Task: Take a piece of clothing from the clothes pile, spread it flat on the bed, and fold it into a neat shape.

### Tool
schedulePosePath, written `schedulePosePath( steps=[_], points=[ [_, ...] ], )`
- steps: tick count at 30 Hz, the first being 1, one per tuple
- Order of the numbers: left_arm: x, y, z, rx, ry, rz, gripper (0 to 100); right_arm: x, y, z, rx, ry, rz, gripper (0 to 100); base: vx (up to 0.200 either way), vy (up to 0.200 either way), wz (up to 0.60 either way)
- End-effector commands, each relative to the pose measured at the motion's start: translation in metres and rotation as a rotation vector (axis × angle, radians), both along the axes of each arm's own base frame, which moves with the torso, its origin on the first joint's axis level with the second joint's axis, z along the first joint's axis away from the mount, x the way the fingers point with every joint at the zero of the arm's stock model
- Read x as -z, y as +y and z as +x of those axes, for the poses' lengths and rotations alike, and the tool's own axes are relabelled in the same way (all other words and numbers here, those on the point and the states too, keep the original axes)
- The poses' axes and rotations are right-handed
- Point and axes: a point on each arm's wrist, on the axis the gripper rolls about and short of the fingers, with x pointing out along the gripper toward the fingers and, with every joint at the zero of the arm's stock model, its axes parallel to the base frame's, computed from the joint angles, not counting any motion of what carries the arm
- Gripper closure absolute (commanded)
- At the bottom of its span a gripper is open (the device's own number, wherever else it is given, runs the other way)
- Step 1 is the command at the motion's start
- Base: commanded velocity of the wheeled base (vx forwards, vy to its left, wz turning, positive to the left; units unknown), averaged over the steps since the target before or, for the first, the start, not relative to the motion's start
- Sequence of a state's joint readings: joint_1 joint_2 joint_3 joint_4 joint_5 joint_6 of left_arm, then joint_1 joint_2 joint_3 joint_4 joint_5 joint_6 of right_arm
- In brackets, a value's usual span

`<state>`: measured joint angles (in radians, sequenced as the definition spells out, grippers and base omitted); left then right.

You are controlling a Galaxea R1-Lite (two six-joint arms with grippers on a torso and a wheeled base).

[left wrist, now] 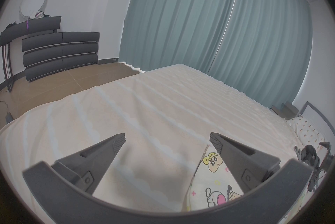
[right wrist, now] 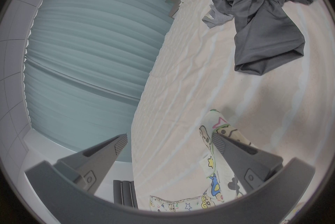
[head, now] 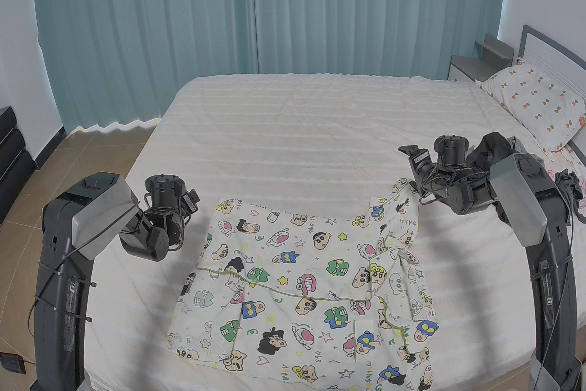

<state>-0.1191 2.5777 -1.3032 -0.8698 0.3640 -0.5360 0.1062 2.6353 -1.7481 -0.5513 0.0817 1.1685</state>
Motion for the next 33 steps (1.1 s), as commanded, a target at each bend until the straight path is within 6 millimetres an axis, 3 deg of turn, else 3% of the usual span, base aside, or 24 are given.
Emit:
schedulePosePath(
  steps=[1, 8, 12, 17, 18, 19, 21, 22, 27, 33],
  points=[
    [-0.026, -0.001, -0.024, 0.028, 0.008, -0.044, 0, -0.004, -0.006, -0.011, -0.017, 0.061, -0.046, 0, 0.000, 0.000, 0.00],
    [-0.049, -0.011, -0.059, 0.130, 0.034, -0.164, 0, -0.045, -0.010, -0.031, -0.098, 0.028, -0.024, 0, 0.000, 0.000, 0.00],
    [-0.051, -0.012, -0.073, 0.133, 0.058, -0.199, 0, -0.040, -0.011, -0.050, -0.136, 0.076, -0.089, 0, 0.000, 0.000, 0.00],
    [-0.049, -0.011, -0.110, 0.205, 0.106, -0.285, 0, 0.007, -0.032, -0.113, -0.333, 0.212, -0.362, 0, 0.000, 0.000, 0.00],
    [-0.049, -0.011, -0.111, 0.207, 0.108, -0.286, 0, 0.008, -0.032, -0.114, -0.338, 0.211, -0.368, 0, 0.000, 0.000, 0.00],
    [-0.046, -0.014, -0.123, 0.225, 0.112, -0.304, 0, 0.020, -0.041, -0.134, -0.393, 0.207, -0.414, 0, 0.000, 0.000, 0.00],
    [-0.045, -0.016, -0.132, 0.230, 0.107, -0.320, 0, 0.027, -0.047, -0.148, -0.431, 0.190, -0.437, 0, 0.000, 0.000, 0.00],
    [-0.047, -0.017, -0.143, 0.235, 0.092, -0.348, 0, 0.034, -0.054, -0.165, -0.468, 0.174, -0.454, 0, 0.000, 0.000, 0.00],
    [-0.051, -0.018, -0.179, 0.302, 0.111, -0.461, 0, 0.051, -0.060, -0.199, -0.565, 0.208, -0.462, 0, 0.000, 0.000, 0.00],
    [-0.053, -0.018, -0.194, 0.290, 0.108, -0.549, 0, 0.069, -0.059, -0.218, -0.696, 0.223, -0.533, 0, 0.000, 0.000, 0.00]
  ],
)
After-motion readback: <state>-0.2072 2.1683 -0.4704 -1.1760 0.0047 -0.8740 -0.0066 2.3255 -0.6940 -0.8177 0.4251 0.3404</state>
